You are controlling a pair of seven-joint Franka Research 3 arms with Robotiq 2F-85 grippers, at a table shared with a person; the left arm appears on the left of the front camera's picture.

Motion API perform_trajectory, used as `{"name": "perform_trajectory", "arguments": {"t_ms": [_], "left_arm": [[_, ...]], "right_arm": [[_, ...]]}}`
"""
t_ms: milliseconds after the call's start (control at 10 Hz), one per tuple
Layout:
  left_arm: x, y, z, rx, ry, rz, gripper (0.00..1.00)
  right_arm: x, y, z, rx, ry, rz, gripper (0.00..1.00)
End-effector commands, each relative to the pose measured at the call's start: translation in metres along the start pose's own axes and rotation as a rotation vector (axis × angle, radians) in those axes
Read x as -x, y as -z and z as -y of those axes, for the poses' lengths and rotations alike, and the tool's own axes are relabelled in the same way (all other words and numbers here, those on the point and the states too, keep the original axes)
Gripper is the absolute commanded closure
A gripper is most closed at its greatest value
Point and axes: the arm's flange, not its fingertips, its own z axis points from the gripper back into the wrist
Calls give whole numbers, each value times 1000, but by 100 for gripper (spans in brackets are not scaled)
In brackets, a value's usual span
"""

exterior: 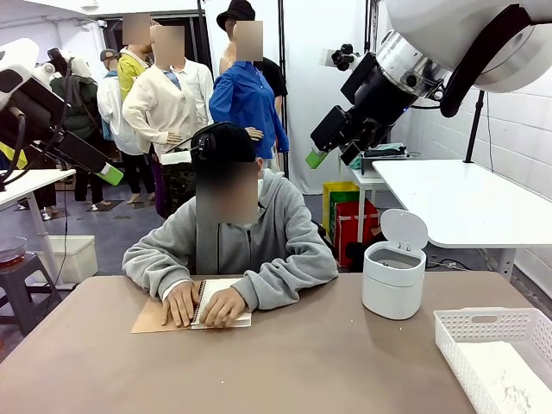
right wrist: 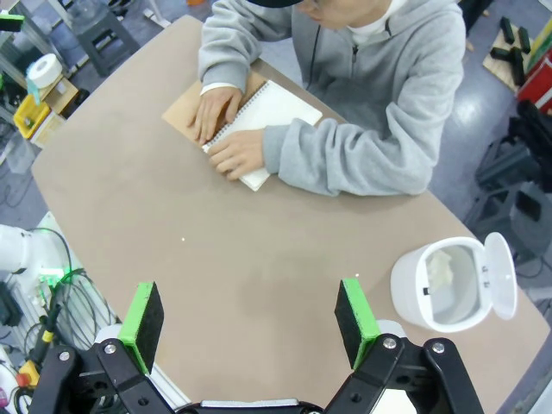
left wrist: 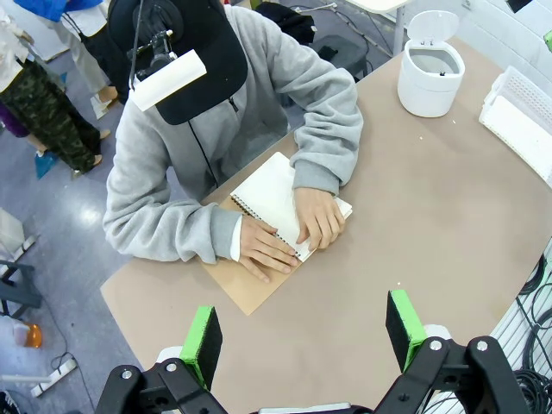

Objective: Sort the paper based on its condition.
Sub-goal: If a person hands you a paper, place it in the Organizing basket , and if it's crumpled, put it in the Trash can.

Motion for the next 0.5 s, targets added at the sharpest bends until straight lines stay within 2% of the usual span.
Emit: {"name": "perform_trajectory", "arguments": {"t_ms": [0, 400], "left_arm": [[0, 0, 0, 14, -19, 5, 0], [0, 0, 0, 14, -19, 5, 0]], "right_arm": [[1, 1, -1, -1, -3, -7, 0], [1, 1, -1, -1, -3, -7, 0]]}}
